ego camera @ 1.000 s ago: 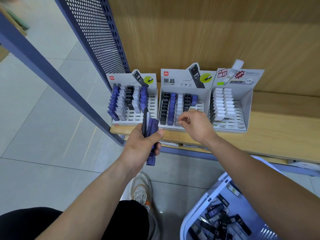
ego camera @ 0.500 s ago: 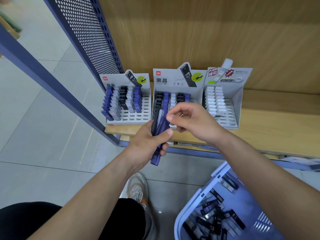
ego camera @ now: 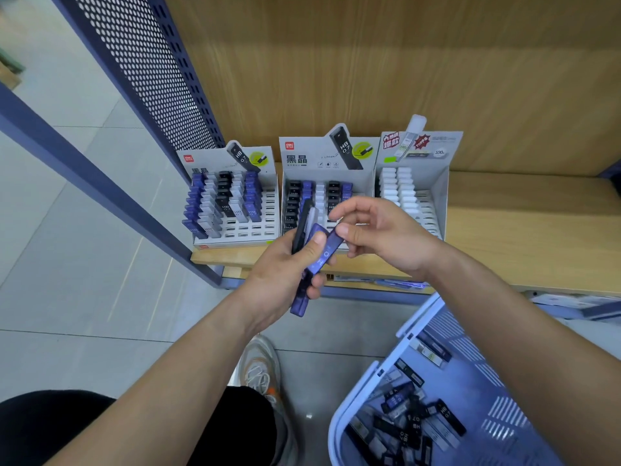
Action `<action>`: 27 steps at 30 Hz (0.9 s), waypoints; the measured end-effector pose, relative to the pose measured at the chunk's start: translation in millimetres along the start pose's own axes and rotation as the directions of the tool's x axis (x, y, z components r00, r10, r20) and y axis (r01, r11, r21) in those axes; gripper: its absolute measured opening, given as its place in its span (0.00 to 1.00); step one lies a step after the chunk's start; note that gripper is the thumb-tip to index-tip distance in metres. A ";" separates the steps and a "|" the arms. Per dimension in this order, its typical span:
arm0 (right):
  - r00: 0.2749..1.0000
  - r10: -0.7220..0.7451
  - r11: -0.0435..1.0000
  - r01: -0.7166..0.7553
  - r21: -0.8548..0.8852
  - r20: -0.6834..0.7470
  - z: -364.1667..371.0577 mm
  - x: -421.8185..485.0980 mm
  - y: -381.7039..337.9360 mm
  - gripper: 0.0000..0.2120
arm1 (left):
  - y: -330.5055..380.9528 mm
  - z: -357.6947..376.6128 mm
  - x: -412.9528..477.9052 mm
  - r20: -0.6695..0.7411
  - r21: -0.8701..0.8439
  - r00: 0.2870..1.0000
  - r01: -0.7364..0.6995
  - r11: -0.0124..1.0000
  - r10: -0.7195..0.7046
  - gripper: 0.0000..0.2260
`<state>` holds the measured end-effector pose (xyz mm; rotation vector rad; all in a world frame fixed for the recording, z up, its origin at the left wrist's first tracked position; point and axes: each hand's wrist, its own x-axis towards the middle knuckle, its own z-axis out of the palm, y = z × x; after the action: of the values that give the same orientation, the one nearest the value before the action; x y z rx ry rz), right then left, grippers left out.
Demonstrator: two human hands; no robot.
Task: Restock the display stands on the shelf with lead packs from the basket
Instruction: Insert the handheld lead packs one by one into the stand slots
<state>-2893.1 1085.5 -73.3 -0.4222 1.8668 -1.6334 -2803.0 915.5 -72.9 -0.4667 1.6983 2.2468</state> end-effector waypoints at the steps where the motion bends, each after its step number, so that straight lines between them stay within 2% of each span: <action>1: 1.000 -0.002 1.000 0.002 0.006 0.001 -1.9 -0.8 0.9 0.06 | -0.3 0.2 0.5 -0.017 -0.002 1.000 0.008 1.000 -0.008 0.14; 6: 0.992 -0.028 0.999 0.031 0.023 -0.121 -11.0 -4.4 6.0 0.09 | -2.8 -4.7 4.0 -0.094 0.026 0.996 0.002 1.000 0.001 0.04; 9: 0.982 -0.025 0.996 0.042 0.085 -0.185 -8.6 -6.0 10.3 0.07 | -3.1 -8.6 6.8 -0.142 0.078 0.988 -0.048 0.996 0.059 0.04; 11: 0.984 -0.013 0.994 0.032 0.106 -0.176 -6.5 -8.3 11.8 0.04 | -2.3 -10.1 8.2 -0.177 0.100 0.980 -0.072 0.992 0.089 0.03; 15: 0.998 0.062 0.995 -0.059 0.082 -0.033 -3.9 -14.4 12.3 0.06 | -3.4 -12.1 8.9 -0.195 0.128 0.975 -0.079 0.989 0.103 0.03; 19: 0.970 0.124 0.992 -0.119 -0.036 0.209 5.6 -16.6 13.1 0.23 | -7.4 -10.2 7.9 -0.155 0.160 0.985 -0.053 0.986 0.078 0.03; 21: 0.954 0.136 0.990 -0.123 -0.064 0.267 5.9 -15.5 13.0 0.27 | -7.9 -12.9 7.5 -0.175 0.159 0.981 -0.050 0.986 0.077 0.02; 24: 0.966 0.176 0.984 -0.173 -0.029 0.188 0.2 -11.1 14.5 0.24 | -10.2 -22.4 6.2 -0.226 0.173 0.971 -0.036 0.984 0.075 0.03; 27: 0.984 0.175 0.984 -0.176 -0.009 -0.038 -6.2 -0.2 20.6 0.14 | -14.2 -29.9 3.1 -0.244 0.194 0.968 -0.012 0.981 0.060 0.03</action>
<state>-2893.7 1094.3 -92.9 -0.2268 1.8847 -1.5220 -2797.4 890.6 -94.2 -0.7019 2.0391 2.0920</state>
